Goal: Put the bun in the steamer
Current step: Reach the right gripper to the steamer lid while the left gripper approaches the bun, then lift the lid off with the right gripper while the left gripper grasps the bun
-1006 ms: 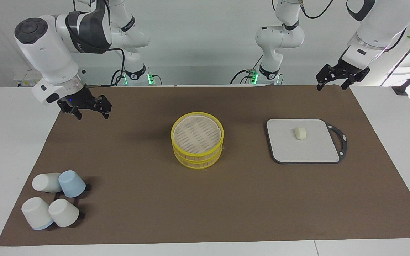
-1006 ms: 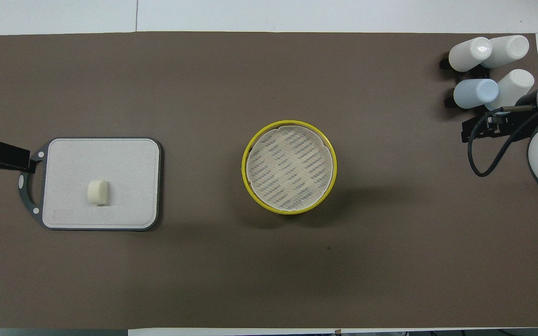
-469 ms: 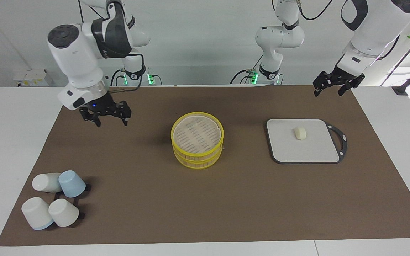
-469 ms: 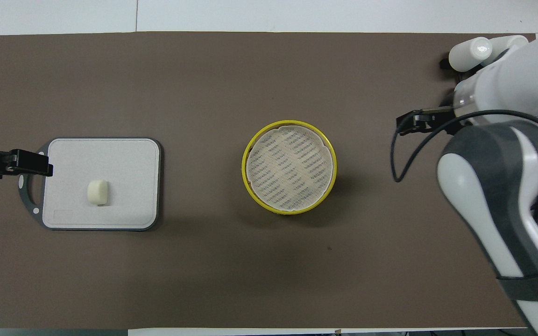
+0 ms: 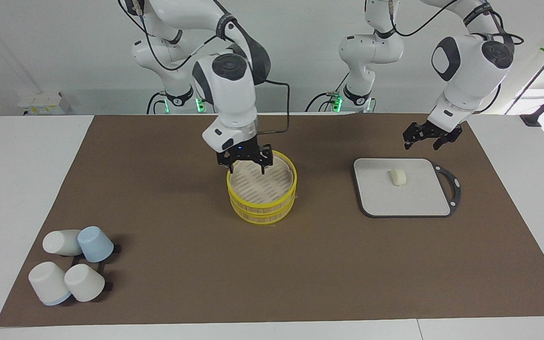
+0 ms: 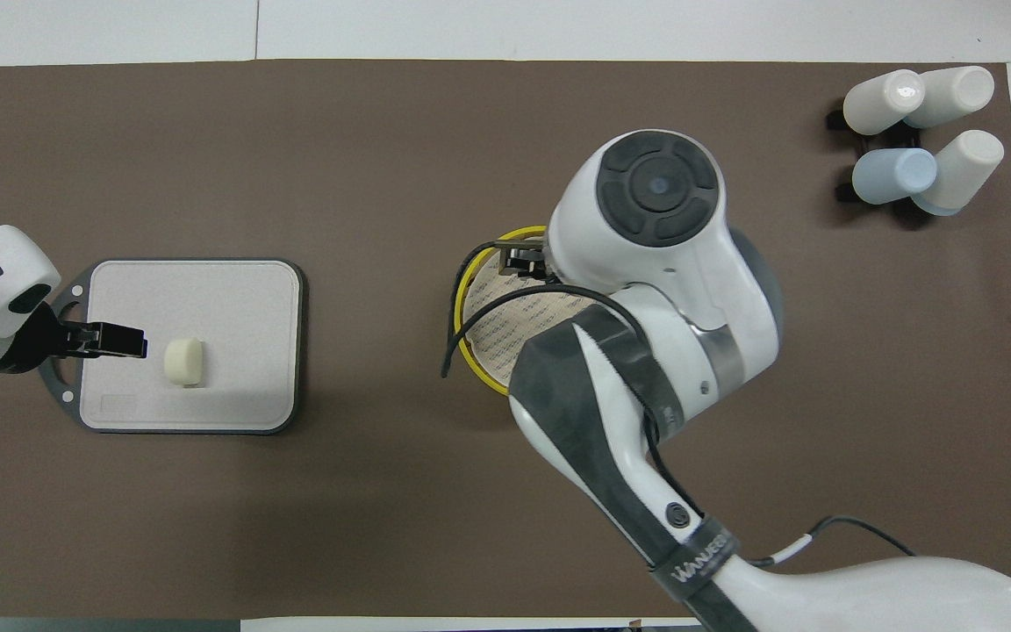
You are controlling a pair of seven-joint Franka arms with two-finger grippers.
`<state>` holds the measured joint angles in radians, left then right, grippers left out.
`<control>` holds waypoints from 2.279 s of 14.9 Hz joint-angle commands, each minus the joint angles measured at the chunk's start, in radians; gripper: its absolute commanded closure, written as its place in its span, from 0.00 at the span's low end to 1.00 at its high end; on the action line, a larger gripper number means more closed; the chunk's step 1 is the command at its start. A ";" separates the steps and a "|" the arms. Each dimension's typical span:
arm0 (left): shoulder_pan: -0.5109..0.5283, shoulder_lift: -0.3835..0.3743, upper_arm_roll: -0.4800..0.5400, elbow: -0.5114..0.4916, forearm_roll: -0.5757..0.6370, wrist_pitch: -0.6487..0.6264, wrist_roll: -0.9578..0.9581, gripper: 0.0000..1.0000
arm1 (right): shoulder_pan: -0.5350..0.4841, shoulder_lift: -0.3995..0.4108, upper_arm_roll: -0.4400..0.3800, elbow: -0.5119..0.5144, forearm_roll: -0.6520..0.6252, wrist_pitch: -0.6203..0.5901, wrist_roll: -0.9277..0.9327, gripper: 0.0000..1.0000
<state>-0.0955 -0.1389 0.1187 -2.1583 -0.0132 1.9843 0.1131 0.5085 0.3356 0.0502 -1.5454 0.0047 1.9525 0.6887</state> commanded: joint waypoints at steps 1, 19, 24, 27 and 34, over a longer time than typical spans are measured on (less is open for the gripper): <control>0.010 -0.001 -0.005 -0.116 0.018 0.149 0.020 0.00 | 0.082 0.179 -0.015 0.210 -0.025 -0.027 0.160 0.06; -0.007 0.113 -0.008 -0.288 0.018 0.465 0.031 0.47 | 0.159 0.263 -0.010 0.228 -0.080 0.014 0.209 1.00; -0.007 0.116 -0.007 -0.284 0.016 0.470 0.028 0.60 | 0.099 0.232 -0.012 0.267 -0.117 -0.072 0.073 1.00; -0.009 0.128 -0.010 -0.252 0.016 0.446 0.019 0.60 | 0.010 0.195 -0.004 0.297 -0.106 -0.104 -0.065 1.00; -0.102 0.140 -0.010 0.068 -0.059 0.053 -0.153 0.60 | -0.208 0.125 -0.004 0.288 -0.036 -0.213 -0.420 1.00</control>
<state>-0.1422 -0.0134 0.0989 -2.2225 -0.0342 2.1711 0.0446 0.3579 0.4888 0.0326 -1.2527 -0.0662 1.7778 0.3404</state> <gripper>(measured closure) 0.599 0.916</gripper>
